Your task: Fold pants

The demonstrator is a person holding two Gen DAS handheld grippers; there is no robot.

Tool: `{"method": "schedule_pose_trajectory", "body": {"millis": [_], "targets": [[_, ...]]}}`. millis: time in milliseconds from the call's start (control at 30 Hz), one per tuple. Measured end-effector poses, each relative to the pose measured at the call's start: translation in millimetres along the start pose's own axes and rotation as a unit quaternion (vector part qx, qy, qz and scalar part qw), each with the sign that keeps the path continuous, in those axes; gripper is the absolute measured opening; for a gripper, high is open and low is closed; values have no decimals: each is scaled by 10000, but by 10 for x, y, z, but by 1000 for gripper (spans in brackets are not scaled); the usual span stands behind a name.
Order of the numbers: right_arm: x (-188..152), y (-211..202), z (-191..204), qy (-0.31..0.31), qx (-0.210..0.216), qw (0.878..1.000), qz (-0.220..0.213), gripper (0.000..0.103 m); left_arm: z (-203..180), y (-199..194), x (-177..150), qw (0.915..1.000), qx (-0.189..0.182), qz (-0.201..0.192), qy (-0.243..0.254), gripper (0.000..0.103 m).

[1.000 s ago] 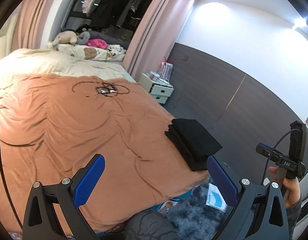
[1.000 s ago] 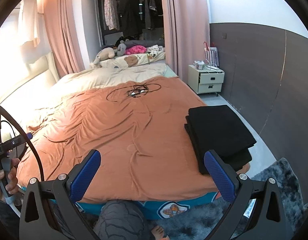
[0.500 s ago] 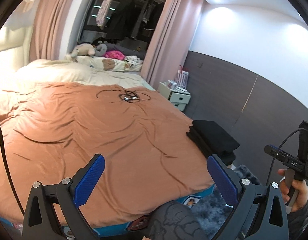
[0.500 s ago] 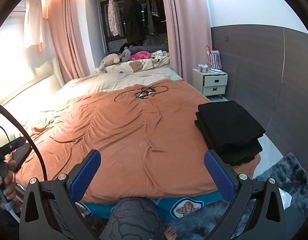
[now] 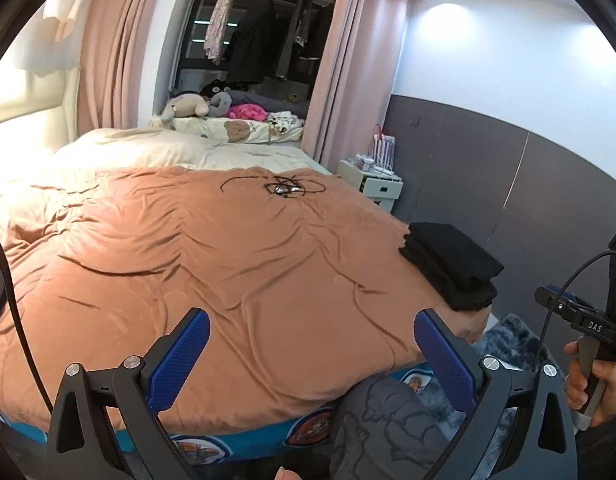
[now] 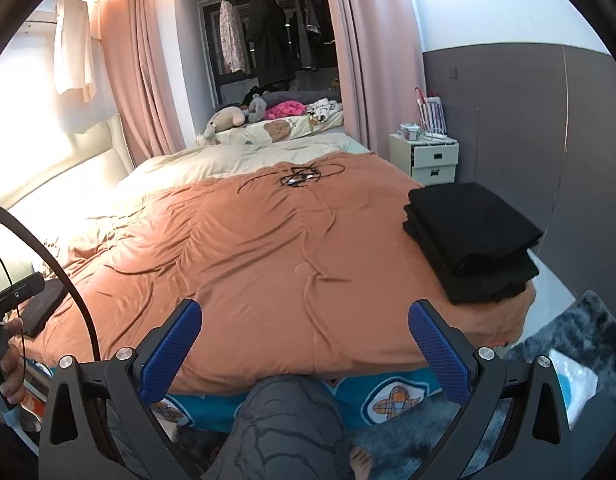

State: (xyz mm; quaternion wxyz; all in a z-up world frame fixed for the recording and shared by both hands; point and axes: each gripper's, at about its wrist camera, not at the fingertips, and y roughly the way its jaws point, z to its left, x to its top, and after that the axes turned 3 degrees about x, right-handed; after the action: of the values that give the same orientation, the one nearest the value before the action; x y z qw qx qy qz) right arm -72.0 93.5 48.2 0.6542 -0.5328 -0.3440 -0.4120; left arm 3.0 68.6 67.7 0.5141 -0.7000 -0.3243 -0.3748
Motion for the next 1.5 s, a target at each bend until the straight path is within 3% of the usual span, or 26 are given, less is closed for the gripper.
{"method": "schedule_pose_trajectory", "body": {"millis": [400,800,1500], "targets": [[-158,80,45,153,-52,9995,272,103,60,11,-295,9994,313,135,-3,103],[-185,91,85,206,-197,9990,331,103,24,265,-506,9989,305,360,61,103],[-211,4,56,143,-343,9991,209,103,32,212,-522,9989,403,247,37,103]]}}
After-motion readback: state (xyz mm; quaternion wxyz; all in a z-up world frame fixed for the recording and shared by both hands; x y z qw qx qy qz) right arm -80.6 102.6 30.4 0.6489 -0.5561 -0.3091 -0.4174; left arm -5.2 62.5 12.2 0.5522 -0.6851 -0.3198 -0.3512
